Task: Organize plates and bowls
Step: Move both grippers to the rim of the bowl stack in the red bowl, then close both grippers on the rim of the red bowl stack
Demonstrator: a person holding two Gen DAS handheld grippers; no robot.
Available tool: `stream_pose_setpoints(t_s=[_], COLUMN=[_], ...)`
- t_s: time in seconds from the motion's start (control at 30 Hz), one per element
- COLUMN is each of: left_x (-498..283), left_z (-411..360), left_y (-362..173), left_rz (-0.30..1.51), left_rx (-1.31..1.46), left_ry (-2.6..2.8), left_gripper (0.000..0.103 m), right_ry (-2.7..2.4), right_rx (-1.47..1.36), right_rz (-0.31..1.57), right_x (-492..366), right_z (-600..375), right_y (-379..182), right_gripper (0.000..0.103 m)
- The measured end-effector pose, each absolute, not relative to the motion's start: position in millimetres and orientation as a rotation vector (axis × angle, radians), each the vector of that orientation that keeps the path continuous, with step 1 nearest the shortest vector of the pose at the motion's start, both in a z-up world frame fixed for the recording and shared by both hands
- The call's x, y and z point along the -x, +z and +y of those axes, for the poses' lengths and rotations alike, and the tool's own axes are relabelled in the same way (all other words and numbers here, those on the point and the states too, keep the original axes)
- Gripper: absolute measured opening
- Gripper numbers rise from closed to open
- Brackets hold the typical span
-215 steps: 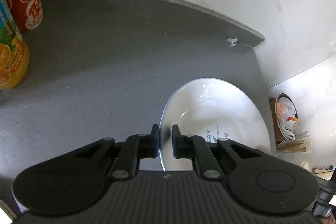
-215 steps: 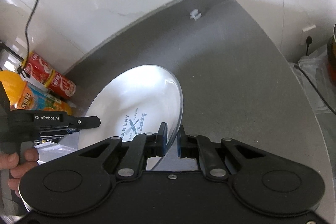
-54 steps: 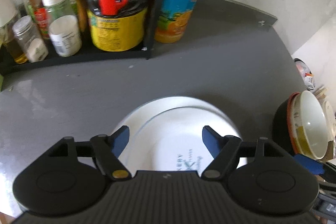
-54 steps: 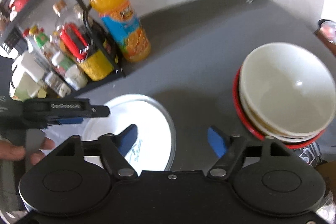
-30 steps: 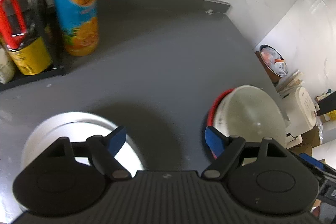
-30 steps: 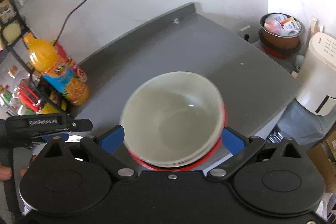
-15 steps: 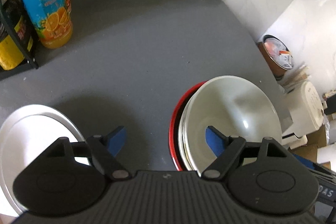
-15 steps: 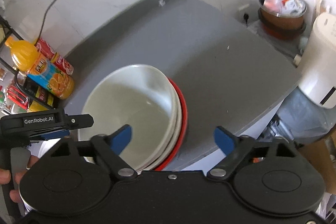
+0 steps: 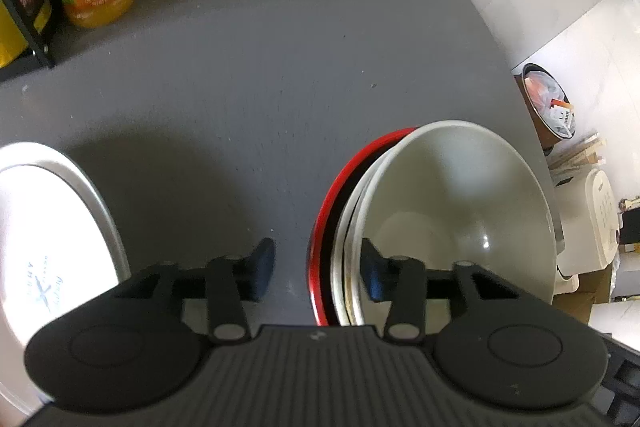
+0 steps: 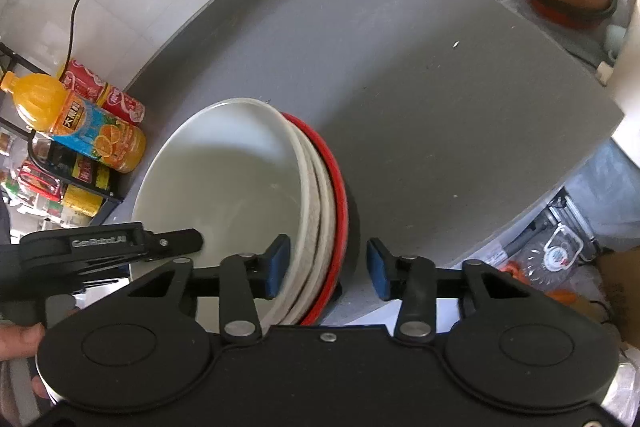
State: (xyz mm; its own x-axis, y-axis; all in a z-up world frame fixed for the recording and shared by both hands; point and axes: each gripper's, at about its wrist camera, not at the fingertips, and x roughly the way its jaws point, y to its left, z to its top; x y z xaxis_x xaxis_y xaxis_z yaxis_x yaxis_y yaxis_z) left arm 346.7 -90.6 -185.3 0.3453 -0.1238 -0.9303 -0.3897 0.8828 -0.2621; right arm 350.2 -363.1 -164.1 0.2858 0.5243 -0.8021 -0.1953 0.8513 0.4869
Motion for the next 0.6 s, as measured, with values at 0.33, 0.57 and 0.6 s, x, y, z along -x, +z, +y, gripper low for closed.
stream_pose_setpoints(t_s=[0.33,0.57,0.6], left_x=[-344,-334,-332], left_z=[-86,-74,-72], left_y=[-189,-172,-168], left_rz=[1.231,1.195,1.187], left_rx=[0.501,0.496,0.493], left_ry=[0.097,0.066,0.061], left_gripper=[0.023,0.023,0.023], right_ry=[0.454,0.452,0.454], right_rx=[-0.272,-0.252,-0.251], right_rz=[1.140,1.093,1.086], right_x=[-340,-325,-324], right_z=[-358,-345,-342], right_y=[-160,-141,-138], right_gripper=[0.031,0.031,0.031])
